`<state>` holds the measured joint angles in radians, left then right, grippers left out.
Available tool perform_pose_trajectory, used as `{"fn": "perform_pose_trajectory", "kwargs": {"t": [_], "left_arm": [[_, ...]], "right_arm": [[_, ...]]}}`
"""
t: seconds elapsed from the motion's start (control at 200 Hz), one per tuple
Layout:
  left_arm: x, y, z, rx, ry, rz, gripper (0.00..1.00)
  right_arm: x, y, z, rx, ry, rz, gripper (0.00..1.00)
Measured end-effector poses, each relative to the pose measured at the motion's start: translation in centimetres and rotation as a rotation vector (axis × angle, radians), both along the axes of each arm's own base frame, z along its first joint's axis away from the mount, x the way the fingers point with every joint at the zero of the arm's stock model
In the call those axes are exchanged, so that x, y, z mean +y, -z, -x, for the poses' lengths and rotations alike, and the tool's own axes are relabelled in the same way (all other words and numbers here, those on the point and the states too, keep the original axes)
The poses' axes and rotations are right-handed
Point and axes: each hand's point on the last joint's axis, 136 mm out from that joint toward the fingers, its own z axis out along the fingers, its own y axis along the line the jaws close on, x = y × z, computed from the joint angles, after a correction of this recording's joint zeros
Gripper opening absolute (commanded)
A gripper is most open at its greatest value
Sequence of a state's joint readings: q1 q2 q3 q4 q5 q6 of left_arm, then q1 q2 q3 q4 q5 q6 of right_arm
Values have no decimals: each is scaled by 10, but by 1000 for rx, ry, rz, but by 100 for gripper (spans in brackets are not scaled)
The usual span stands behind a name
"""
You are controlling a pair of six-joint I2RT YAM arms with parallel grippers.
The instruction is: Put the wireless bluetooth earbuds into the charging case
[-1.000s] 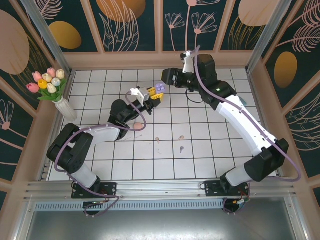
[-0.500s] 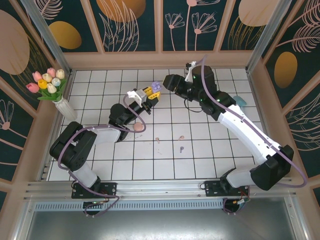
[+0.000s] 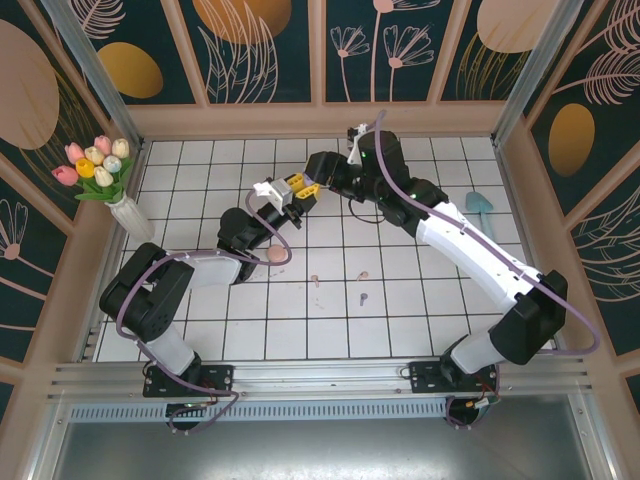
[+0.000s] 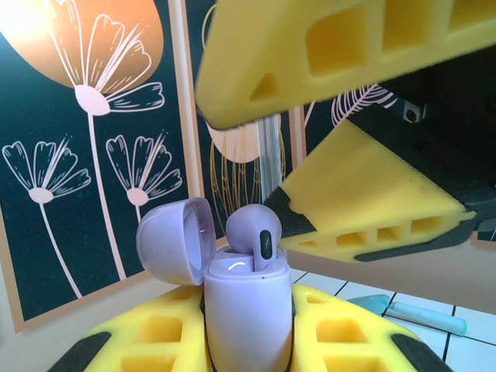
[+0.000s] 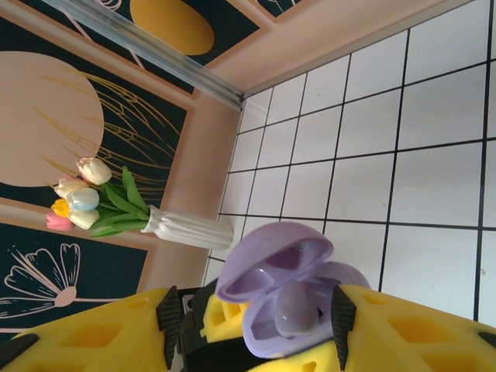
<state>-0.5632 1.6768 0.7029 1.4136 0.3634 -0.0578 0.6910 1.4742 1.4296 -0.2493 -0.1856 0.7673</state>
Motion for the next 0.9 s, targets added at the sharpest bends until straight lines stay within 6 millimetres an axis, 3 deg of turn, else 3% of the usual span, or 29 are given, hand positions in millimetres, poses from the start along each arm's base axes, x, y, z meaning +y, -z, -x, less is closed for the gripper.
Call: {"fn": "perform_pose_trajectory", "kwargs": {"t": [0.901], "left_arm": [[4, -3, -1, -12, -9, 22, 0]], "right_arm": [[22, -11, -8, -60, -42, 31, 56]]}}
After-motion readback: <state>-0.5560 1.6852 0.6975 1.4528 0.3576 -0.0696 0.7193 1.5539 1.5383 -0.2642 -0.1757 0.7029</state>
